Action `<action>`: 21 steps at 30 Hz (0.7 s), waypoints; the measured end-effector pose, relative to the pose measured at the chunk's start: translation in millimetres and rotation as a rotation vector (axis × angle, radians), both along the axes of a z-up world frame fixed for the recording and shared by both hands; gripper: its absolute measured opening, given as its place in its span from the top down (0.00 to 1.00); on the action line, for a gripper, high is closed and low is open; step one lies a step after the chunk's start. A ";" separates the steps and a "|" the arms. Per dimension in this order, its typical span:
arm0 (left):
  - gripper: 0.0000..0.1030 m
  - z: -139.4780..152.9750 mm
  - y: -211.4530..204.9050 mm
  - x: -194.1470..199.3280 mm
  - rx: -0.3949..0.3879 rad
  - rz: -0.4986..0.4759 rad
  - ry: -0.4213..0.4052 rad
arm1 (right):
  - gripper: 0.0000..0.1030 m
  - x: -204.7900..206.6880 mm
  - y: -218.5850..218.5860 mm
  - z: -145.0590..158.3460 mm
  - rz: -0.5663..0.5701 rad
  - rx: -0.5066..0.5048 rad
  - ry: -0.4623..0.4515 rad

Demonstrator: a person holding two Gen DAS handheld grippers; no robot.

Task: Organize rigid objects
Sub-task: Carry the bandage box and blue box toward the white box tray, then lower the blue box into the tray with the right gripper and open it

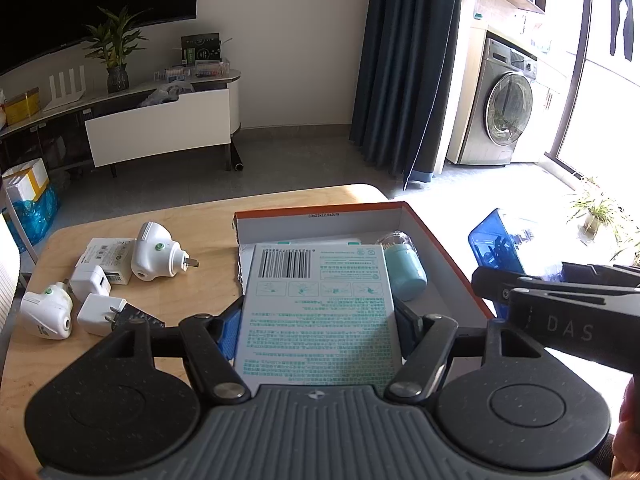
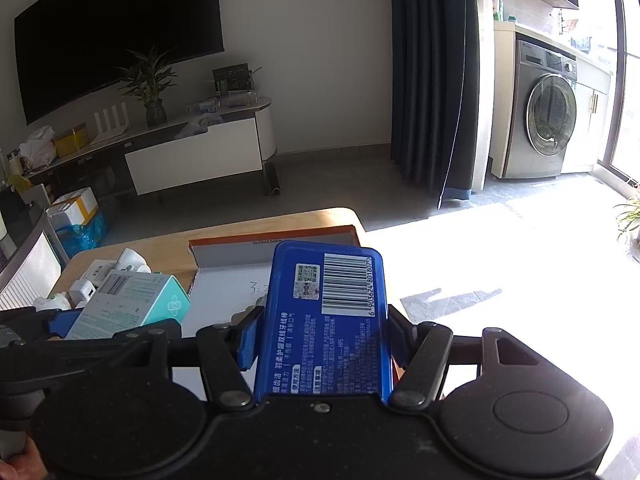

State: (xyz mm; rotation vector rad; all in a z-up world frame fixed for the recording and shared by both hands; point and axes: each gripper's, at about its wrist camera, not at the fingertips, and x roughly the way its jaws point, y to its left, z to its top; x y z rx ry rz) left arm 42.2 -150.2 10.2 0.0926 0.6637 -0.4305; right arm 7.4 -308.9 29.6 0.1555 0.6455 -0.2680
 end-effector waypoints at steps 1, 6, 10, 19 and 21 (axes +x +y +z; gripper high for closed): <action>0.31 0.0 -0.3 0.9 0.001 0.002 0.000 | 0.28 1.4 -0.3 0.2 0.002 -0.002 0.000; 0.31 -0.4 -0.9 7.4 -0.001 0.014 0.006 | 0.28 7.4 -2.4 1.5 0.009 -0.005 -0.003; 0.31 -0.4 -1.6 11.2 -0.002 0.021 0.009 | 0.28 9.0 -4.0 0.8 0.012 -0.005 -0.003; 0.31 0.1 -2.7 16.0 -0.003 0.026 0.014 | 0.28 14.1 -5.7 -0.1 0.024 -0.004 0.001; 0.31 -0.6 -3.1 18.3 -0.001 0.027 0.018 | 0.28 14.5 -5.8 -0.4 0.025 -0.003 0.003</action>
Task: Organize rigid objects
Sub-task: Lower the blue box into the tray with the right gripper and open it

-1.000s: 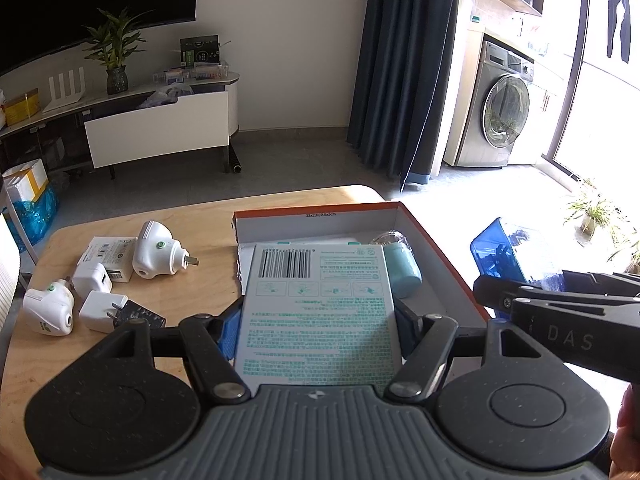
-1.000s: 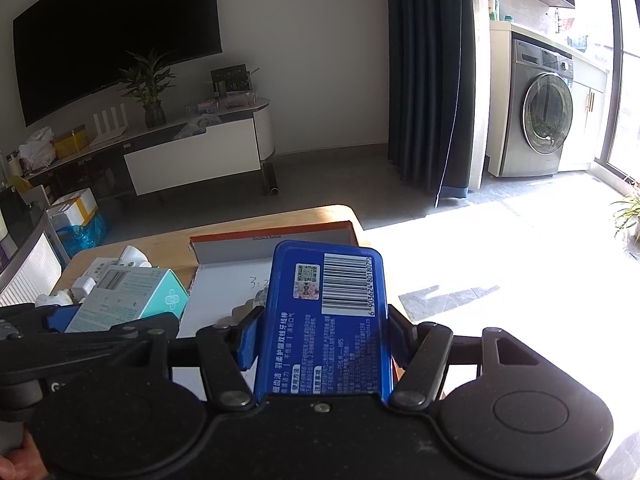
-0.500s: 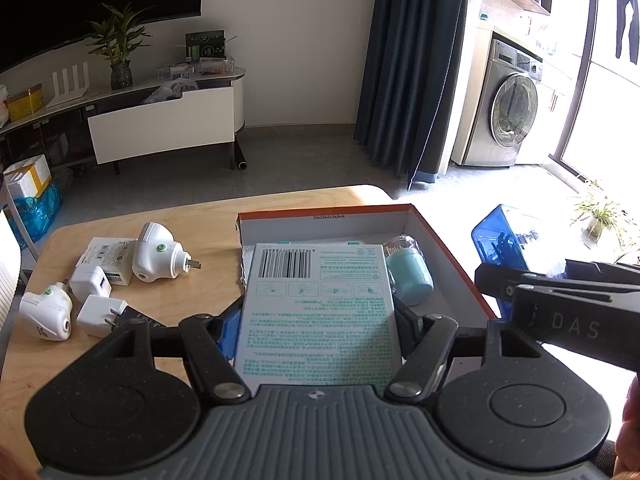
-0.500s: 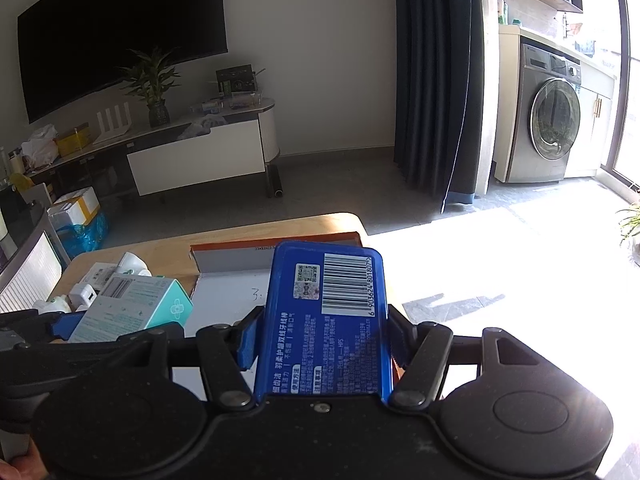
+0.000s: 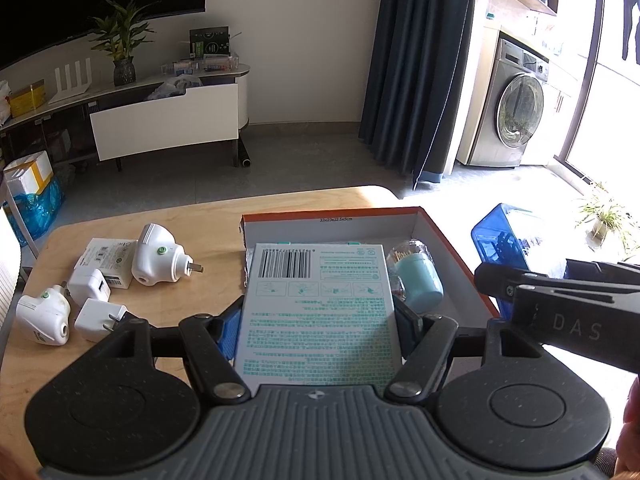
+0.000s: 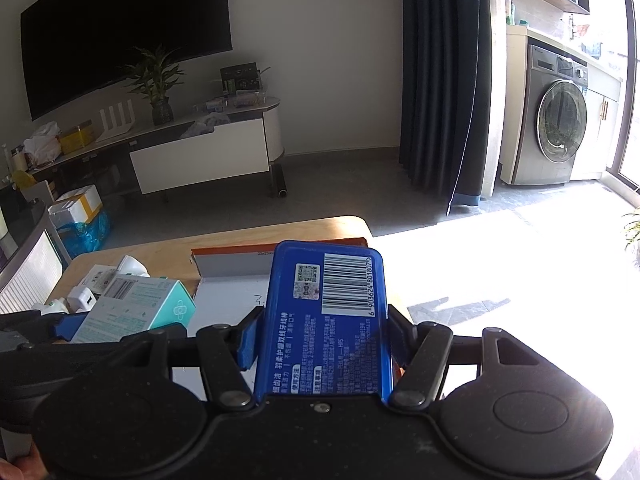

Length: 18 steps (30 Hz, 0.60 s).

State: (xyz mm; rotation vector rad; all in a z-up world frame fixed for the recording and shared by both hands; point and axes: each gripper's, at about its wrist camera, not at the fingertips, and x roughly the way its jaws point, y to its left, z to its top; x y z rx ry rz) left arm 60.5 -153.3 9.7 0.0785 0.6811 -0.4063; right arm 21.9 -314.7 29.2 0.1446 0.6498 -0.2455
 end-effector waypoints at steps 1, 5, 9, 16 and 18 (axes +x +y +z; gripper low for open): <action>0.31 -0.6 0.2 1.4 0.000 0.001 0.002 | 0.28 0.3 -0.1 0.1 0.001 0.000 0.001; 0.31 -2.0 0.2 4.4 0.002 0.003 0.007 | 0.28 1.6 -0.9 -0.2 0.003 -0.003 0.004; 0.31 -4.8 0.2 7.6 0.005 0.004 0.014 | 0.28 4.5 0.3 0.5 0.005 -0.004 0.010; 0.31 -7.1 -1.5 11.4 0.009 0.003 0.020 | 0.28 9.1 -0.4 0.1 0.007 -0.003 0.019; 0.31 -7.9 -1.8 13.0 0.009 0.003 0.021 | 0.28 9.6 -0.6 0.1 0.008 -0.002 0.020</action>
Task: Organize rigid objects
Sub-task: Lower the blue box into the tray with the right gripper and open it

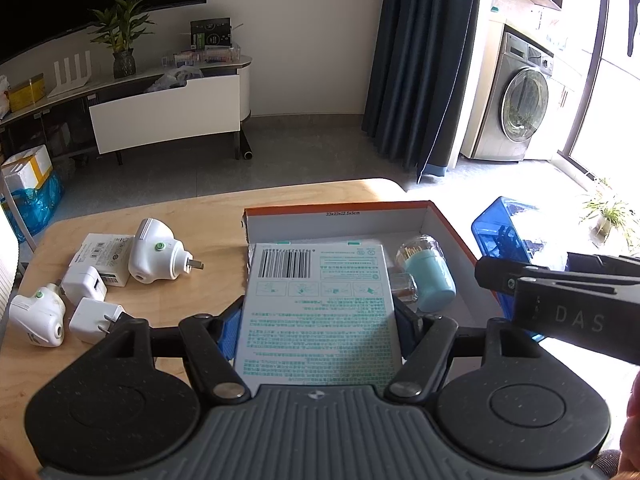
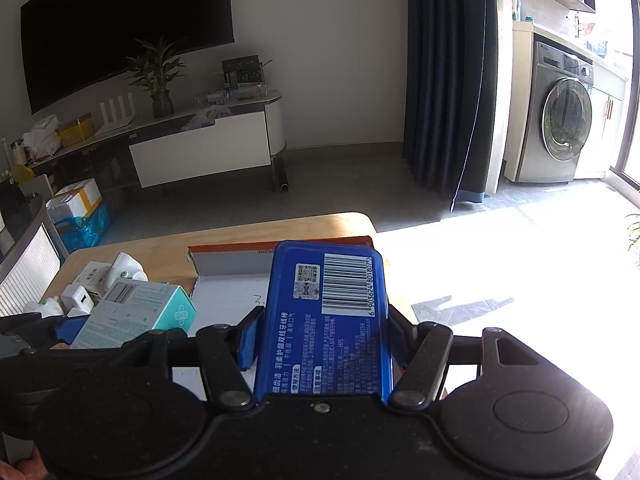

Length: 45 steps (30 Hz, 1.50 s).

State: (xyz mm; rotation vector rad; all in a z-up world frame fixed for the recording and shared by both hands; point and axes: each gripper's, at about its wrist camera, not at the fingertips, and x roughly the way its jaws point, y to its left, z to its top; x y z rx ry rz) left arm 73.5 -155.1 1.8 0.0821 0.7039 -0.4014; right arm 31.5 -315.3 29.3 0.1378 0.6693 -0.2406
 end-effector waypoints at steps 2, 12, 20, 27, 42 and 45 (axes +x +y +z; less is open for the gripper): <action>0.31 -0.1 -0.5 0.5 0.001 0.001 0.002 | 0.28 2.3 -0.7 -0.2 0.000 0.001 0.002; 0.31 -2.4 -2.0 5.0 0.007 0.003 0.010 | 0.28 9.2 -2.0 -2.6 0.003 0.003 0.012; 0.31 -5.5 -7.3 13.4 0.014 0.002 0.020 | 0.28 18.8 -7.1 -2.9 -0.005 0.013 0.020; 0.31 -8.2 -12.7 23.4 0.018 -0.004 0.027 | 0.28 31.6 -13.5 -6.3 -0.008 0.021 0.030; 0.31 -15.5 -24.2 41.4 0.028 -0.021 0.046 | 0.28 77.0 -22.3 -15.1 0.020 0.016 0.072; 0.31 -17.1 -25.4 47.1 0.026 -0.020 0.053 | 0.28 88.5 -23.7 -17.2 0.022 0.009 0.076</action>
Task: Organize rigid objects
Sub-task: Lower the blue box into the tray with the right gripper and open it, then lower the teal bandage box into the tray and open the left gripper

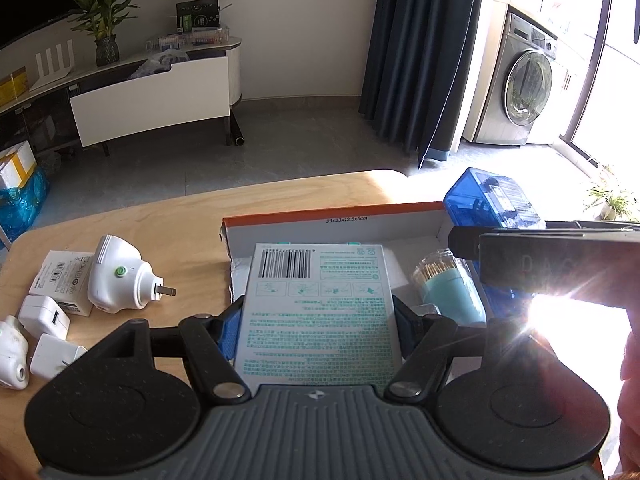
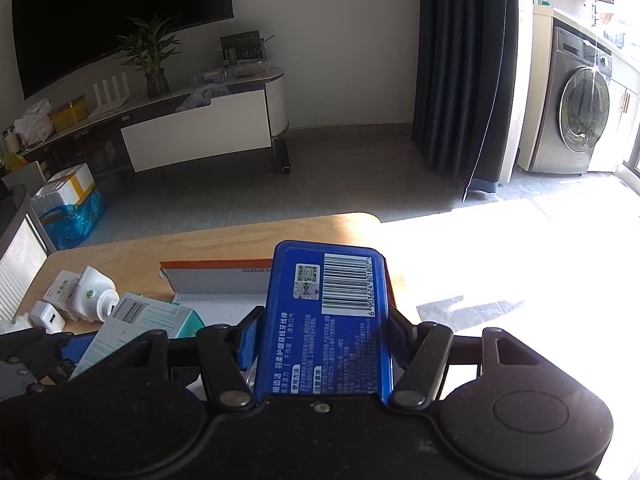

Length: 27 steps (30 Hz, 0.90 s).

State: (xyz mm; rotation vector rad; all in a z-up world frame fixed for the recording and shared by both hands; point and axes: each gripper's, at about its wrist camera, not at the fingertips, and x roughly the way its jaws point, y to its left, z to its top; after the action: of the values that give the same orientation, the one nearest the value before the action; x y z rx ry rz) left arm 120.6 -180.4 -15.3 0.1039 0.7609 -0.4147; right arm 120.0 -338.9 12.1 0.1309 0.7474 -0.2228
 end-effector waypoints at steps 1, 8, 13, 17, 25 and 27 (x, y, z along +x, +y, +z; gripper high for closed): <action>0.31 0.0 -0.6 1.6 0.000 0.000 0.001 | 0.28 3.5 -1.3 -0.5 0.000 0.003 0.001; 0.31 -1.7 -6.1 11.8 -0.009 -0.002 0.017 | 0.25 23.5 -8.4 -4.7 -0.007 0.024 -0.011; 0.31 -6.3 -8.2 18.3 -0.015 -0.011 0.035 | 0.25 8.3 -13.6 4.0 -0.033 0.023 -0.065; 0.31 -9.4 -15.6 25.9 -0.028 -0.020 0.054 | 0.25 -8.5 -19.4 13.7 -0.052 0.022 -0.104; 0.13 -10.3 -13.7 29.2 -0.062 -0.032 0.082 | 0.25 -25.3 -20.1 23.6 -0.064 0.043 -0.137; 0.13 -8.5 -9.1 27.1 -0.065 -0.021 0.083 | 0.25 -26.9 -17.4 25.0 -0.057 0.047 -0.139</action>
State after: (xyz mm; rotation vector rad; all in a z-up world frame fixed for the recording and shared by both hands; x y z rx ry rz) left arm 147.7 -189.6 -23.8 0.0338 0.8279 -0.4662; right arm 93.1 -356.3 37.0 0.2108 0.6114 -0.2477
